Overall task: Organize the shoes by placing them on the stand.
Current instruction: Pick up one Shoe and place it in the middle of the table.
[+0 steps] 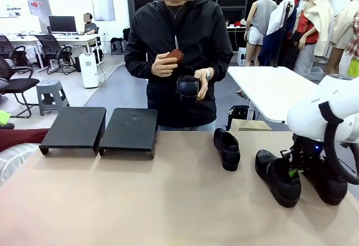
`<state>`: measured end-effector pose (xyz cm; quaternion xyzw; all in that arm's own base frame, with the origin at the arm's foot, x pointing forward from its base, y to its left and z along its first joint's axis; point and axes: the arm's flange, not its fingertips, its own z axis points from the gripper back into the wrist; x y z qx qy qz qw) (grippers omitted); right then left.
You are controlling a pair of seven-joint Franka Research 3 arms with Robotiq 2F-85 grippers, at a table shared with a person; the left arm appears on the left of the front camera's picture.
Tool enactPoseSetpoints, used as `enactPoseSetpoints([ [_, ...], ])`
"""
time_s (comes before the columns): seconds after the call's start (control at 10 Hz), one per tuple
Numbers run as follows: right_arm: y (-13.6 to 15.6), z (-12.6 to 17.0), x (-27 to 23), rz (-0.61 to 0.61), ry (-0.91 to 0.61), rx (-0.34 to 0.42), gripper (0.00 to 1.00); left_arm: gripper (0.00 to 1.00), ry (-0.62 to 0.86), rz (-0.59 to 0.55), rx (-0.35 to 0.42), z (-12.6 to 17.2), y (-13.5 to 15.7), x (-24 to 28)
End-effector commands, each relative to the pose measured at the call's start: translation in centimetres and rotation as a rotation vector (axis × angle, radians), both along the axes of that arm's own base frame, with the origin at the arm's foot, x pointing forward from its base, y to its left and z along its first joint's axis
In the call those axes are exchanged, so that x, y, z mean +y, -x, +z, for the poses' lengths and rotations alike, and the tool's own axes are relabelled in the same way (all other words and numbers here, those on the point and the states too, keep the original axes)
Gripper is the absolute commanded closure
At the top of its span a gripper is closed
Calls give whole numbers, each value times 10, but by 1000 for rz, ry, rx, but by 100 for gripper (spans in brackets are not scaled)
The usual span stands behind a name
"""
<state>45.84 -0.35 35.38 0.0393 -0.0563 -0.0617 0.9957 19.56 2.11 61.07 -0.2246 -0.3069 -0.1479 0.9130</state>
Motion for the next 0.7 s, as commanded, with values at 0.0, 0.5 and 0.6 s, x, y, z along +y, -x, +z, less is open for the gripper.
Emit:
enactPoseSetpoints([
  [0.0, 0, 28, -1, 15, -9, -21, 100, 0, 13, -20, -6, 1, 0, 2],
  [0.5, 119, 195, 27, -110, -146, -201, 100, 0, 13, -20, -6, 1, 0, 2],
  [0.6, 143, 212, 30, -141, -152, -258, 100, 0, 13, -20, -6, 1, 0, 2],
])
